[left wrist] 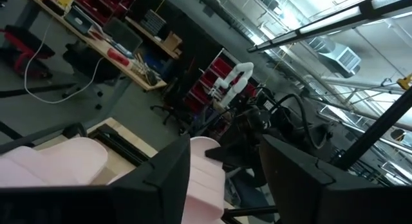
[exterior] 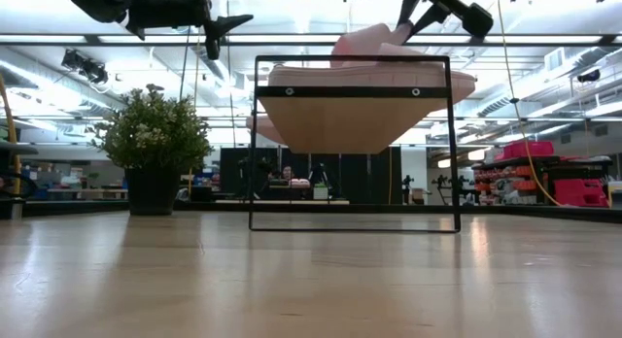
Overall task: Pick and place slides into the shelf
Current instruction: Put the pink slide on the shelf, then return to Home Position
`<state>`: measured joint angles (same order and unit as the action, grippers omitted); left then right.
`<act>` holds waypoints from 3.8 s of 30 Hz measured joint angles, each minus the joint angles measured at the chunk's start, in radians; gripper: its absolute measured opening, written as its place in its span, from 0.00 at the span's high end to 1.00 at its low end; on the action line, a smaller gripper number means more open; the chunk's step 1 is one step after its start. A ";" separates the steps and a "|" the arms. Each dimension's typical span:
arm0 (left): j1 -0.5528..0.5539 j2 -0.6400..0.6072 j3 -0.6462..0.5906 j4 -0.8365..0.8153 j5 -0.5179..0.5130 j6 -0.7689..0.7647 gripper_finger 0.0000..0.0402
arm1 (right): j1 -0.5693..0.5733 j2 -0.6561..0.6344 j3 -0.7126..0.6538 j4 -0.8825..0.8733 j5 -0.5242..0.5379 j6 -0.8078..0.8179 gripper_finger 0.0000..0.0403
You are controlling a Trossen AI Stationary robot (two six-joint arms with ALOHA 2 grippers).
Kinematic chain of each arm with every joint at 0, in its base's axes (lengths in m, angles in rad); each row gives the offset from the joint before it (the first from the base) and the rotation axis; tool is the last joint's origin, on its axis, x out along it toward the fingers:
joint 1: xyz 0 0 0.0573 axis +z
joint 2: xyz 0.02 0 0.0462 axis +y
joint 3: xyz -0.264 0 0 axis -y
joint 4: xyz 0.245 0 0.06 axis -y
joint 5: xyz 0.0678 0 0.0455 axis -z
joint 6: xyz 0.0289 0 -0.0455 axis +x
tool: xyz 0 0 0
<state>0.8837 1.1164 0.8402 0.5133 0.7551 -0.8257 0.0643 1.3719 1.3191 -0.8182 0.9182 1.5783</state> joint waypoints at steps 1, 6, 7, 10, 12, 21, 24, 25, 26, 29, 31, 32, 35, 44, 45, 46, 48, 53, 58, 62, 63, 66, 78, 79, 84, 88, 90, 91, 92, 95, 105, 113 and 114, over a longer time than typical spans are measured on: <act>0.000 0.000 0.000 0.000 0.000 0.000 0.53 | 0.000 0.001 0.000 -0.009 0.000 0.003 0.89; 0.000 0.000 0.000 0.002 -0.004 0.001 0.53 | 0.000 0.003 0.000 -0.031 -0.014 0.004 0.89; 0.000 0.000 0.000 0.001 -0.006 0.002 0.53 | -0.001 0.003 0.000 -0.036 -0.021 0.004 0.89; 0.000 0.000 0.000 0.002 -0.019 0.003 0.53 | -0.001 0.003 0.000 -0.058 -0.046 0.025 0.89; 0.000 0.000 0.000 0.002 -0.023 0.003 0.53 | -0.001 0.003 0.000 -0.094 -0.058 0.049 0.89; 0.000 0.000 0.000 0.016 -0.050 0.003 0.53 | -0.001 0.003 0.000 -0.172 -0.088 0.074 0.89; 0.000 0.000 0.000 0.016 -0.063 0.003 0.53 | -0.001 0.003 0.000 -0.211 -0.099 0.073 0.89; 0.000 0.000 0.000 0.016 -0.064 0.005 0.54 | -0.001 0.003 0.000 -0.222 -0.106 0.073 0.89; 0.000 0.000 0.000 0.016 -0.064 0.009 0.54 | -0.001 0.003 0.000 -0.229 -0.111 0.073 0.89; 0.000 0.000 0.000 0.016 -0.064 0.011 0.54 | -0.001 0.003 0.000 -0.239 -0.127 0.072 0.89; 0.000 0.000 0.000 0.017 -0.066 0.011 0.54 | -0.001 0.003 -0.008 -0.234 -0.137 0.072 0.89; 0.000 0.000 0.000 0.017 -0.067 0.011 0.54 | -0.001 0.002 -0.018 -0.233 -0.151 0.075 0.89; 0.000 0.000 0.000 0.018 -0.068 0.011 0.53 | -0.002 0.002 -0.066 -0.207 -0.195 0.096 0.89; 0.000 0.000 0.000 0.019 -0.076 0.009 0.53 | -0.001 0.002 -0.233 0.062 -0.245 0.138 0.89; 0.000 0.000 0.000 0.019 -0.078 0.007 0.53 | 0.000 0.002 -0.241 0.071 -0.243 0.137 0.89; 0.000 0.000 0.000 0.019 -0.080 0.006 0.53 | 0.000 0.002 -0.246 0.075 -0.242 0.135 0.89; 0.000 0.000 0.000 0.019 -0.081 0.006 0.53 | 0.000 0.001 -0.255 0.078 -0.239 0.133 0.89; 0.000 0.000 0.000 0.019 -0.082 0.006 0.54 | 0.000 0.003 -0.263 0.074 -0.249 0.104 0.87; 0.000 0.000 0.000 0.019 -0.097 0.006 0.54 | 0.000 0.003 -0.263 0.070 -0.256 0.093 0.82; 0.000 0.000 0.000 0.019 -0.106 0.006 0.53 | 0.000 0.003 -0.263 0.066 -0.272 0.090 0.76; 0.000 0.000 0.000 0.019 -0.108 0.006 0.53 | -0.001 0.003 -0.263 0.067 -0.274 0.090 0.74; 0.000 0.000 0.000 0.019 -0.108 0.006 0.54 | -0.010 0.003 -0.263 0.070 -0.286 0.083 0.68; 0.000 0.000 0.000 0.018 -0.108 0.007 0.53 | -0.109 -0.004 -0.263 0.139 -0.443 -0.114 0.42; 0.000 0.000 0.000 0.018 -0.108 0.007 0.53 | -0.120 -0.007 -0.263 0.153 -0.462 -0.144 0.41; -0.001 0.000 0.000 0.018 -0.108 0.006 0.54 | -0.176 -0.029 -0.263 0.155 -0.539 -0.244 0.38; -0.001 0.000 0.000 0.017 -0.108 -0.001 0.55 | -0.211 -0.047 -0.263 0.155 -0.594 -0.299 0.38; -0.001 0.000 0.000 0.017 -0.108 -0.001 0.54 | -0.223 -0.057 -0.263 0.152 -0.616 -0.331 0.39; -0.001 0.000 0.000 0.016 -0.108 0.000 0.54 | -0.229 -0.064 -0.263 0.149 -0.621 -0.350 0.39; -0.001 0.000 0.000 0.014 -0.108 0.000 0.54 | -0.235 -0.073 -0.263 0.140 -0.623 -0.365 0.39; -0.001 0.000 0.000 0.013 -0.108 0.000 0.53 | -0.257 -0.109 -0.263 0.096 -0.626 -0.398 0.39; -0.001 0.000 0.000 0.010 -0.088 0.065 0.56 | -0.300 -0.287 -0.262 0.044 -0.684 -0.613 0.41; -0.036 0.001 0.000 -0.078 0.012 0.240 0.59 | -0.297 -0.373 -0.262 0.044 -0.764 -0.869 0.59; -0.046 0.001 0.001 -0.097 0.014 0.265 0.60 | -0.297 -0.380 -0.262 0.044 -0.771 -0.897 0.62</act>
<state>0.8378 1.1172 0.8410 0.4165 0.7696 -0.5609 -0.2329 0.9914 1.0573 -0.7738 0.1467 0.6811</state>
